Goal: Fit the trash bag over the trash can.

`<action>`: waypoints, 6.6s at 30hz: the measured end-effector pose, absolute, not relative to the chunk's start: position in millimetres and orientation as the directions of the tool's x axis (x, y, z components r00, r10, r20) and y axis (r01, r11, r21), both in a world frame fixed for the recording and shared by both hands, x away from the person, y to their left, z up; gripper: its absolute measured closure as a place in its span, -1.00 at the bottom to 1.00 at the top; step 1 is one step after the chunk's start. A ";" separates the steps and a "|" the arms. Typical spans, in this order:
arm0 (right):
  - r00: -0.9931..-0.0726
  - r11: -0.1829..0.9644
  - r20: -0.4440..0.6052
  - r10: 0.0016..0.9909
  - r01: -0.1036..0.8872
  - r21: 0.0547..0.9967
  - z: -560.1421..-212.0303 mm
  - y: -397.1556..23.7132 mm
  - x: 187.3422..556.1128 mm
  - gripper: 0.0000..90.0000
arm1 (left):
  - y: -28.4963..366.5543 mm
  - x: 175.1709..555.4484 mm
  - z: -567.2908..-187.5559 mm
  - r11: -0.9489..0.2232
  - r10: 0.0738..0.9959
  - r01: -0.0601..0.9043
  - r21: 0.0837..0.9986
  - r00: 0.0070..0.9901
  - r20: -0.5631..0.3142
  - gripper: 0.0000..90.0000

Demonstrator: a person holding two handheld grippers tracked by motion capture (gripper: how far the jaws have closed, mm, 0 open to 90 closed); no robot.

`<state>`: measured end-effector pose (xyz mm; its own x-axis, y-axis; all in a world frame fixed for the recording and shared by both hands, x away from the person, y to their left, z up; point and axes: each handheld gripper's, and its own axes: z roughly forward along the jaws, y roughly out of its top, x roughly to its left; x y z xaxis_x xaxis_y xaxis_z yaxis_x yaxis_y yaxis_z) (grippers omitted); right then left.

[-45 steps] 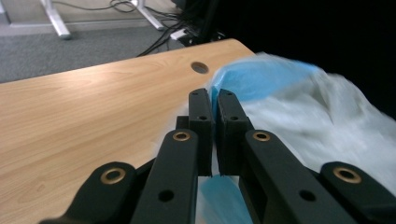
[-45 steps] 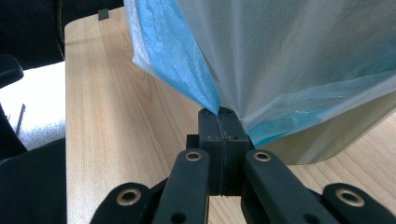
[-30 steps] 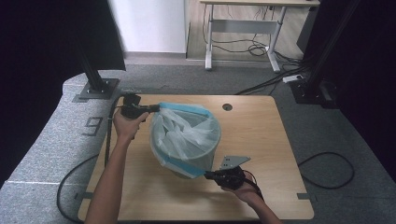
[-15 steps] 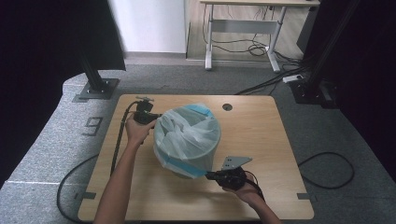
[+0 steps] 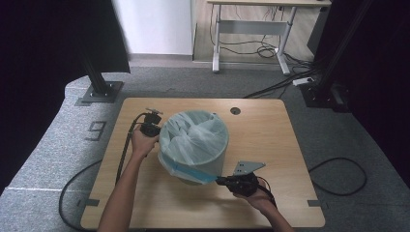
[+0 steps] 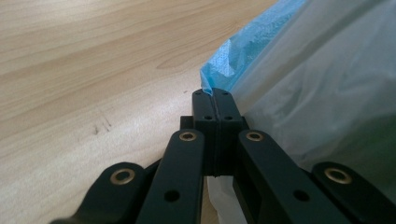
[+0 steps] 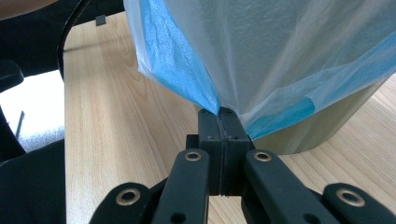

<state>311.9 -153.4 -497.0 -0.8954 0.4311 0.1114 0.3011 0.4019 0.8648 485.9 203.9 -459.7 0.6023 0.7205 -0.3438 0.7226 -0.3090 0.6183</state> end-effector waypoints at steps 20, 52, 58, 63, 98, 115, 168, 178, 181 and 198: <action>-0.873 0.372 0.110 0.475 0.313 0.874 -503.5 -162.8 315.3 0.72 | 232.4 460.6 -446.9 -0.264 0.741 0.704 0.659 0.586 -0.329 0.54; -0.721 0.103 0.218 0.657 0.373 0.922 -506.4 -232.3 300.7 -0.31 | 161.8 420.6 -330.5 -0.433 0.566 0.443 0.785 0.811 -0.145 -0.36; -0.714 0.111 0.220 0.665 0.386 0.916 -508.6 -233.6 300.3 -0.31 | 126.8 434.3 -332.7 -0.510 0.548 0.450 0.733 0.827 -0.126 -0.36; -0.713 0.106 0.224 0.664 0.387 0.916 -508.3 -236.4 300.0 -0.31 | 101.6 446.7 -341.6 -0.581 0.545 0.479 0.658 0.829 -0.122 -0.22; -0.702 0.132 0.227 0.675 0.418 0.899 -511.7 -236.7 301.8 -0.29 | 111.6 426.9 -329.0 -0.623 0.537 0.480 0.618 0.837 -0.108 -0.26; -0.705 0.149 0.226 0.672 0.428 0.892 -515.2 -232.7 301.9 -0.29 | 90.4 414.1 -357.8 -0.759 0.478 0.463 0.457 0.873 -0.090 -0.28; -0.700 0.152 0.226 0.677 0.434 0.888 -516.1 -237.5 302.2 -0.28 | 132.0 397.5 -342.3 -0.659 0.524 0.469 0.589 0.847 -0.087 -0.17; -0.699 0.155 0.222 0.679 0.433 0.888 -516.1 -236.9 302.4 -0.28 | 172.0 365.7 -327.2 -0.534 0.561 0.419 0.734 0.825 -0.062 -0.20; -0.698 0.158 0.222 0.681 0.436 0.886 -516.9 -236.4 302.8 -0.28 | 182.3 356.6 -328.5 -0.506 0.568 0.417 0.755 0.820 -0.072 -0.21; -0.696 0.167 0.223 0.682 0.445 0.880 -520.3 -234.2 304.1 -0.28 | 227.6 321.0 -356.8 -0.438 0.633 0.426 0.792 0.771 -0.064 -0.22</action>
